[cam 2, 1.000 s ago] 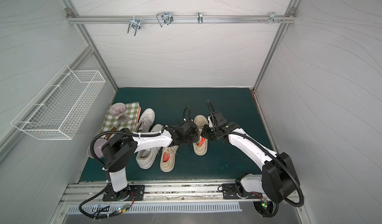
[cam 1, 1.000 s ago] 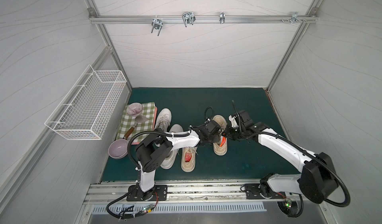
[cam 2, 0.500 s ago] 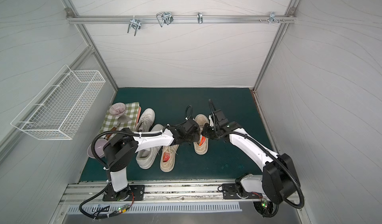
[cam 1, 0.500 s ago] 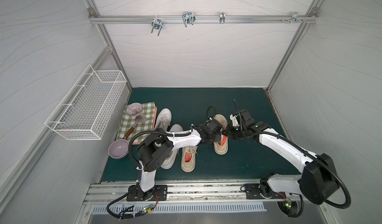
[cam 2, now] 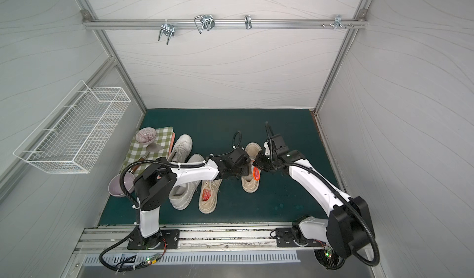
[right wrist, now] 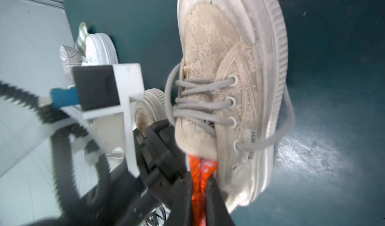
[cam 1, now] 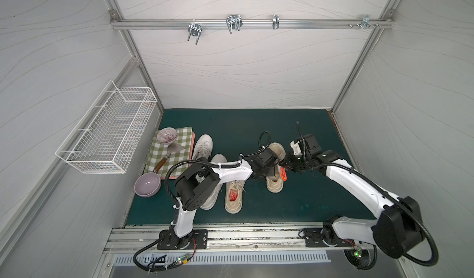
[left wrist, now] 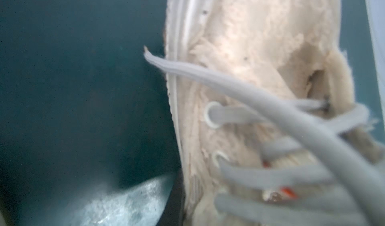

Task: Remove the insole from the shoe

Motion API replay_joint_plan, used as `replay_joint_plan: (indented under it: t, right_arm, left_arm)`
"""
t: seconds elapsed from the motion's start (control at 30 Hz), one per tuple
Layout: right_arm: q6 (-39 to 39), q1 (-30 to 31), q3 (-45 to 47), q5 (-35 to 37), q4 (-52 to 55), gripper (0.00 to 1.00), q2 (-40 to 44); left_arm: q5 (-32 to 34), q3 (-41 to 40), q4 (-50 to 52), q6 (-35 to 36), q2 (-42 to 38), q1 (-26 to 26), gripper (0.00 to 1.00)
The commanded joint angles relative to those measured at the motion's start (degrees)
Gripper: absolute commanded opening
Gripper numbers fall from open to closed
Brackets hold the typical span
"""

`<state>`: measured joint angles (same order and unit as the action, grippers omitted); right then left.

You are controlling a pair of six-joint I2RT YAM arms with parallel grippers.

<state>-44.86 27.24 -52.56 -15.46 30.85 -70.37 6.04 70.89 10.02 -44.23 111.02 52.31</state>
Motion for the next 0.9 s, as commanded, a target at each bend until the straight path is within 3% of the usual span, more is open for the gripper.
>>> replay_joint_plan:
  t: [0.0,0.3,0.67,0.87]
  right_arm:
    - [1.54,-0.94,-1.46,1.05,-3.57,0.00,4.91]
    - [7.07,7.19,5.62,9.49,0.59,0.00,7.96]
    - [8.68,7.21,8.26,11.39,4.92,0.00,19.25]
    - [9.85,6.40,7.65,16.28,10.44,0.00,26.24]
  left_arm:
    - [4.44,-4.24,12.51,-0.95,1.77,-3.00,0.00]
    - [4.60,0.20,13.92,-0.65,2.05,-5.84,0.00]
    - [0.44,11.21,14.55,3.62,7.96,-10.66,0.00]
    - [-0.77,20.16,16.10,6.49,12.16,-12.58,0.00]
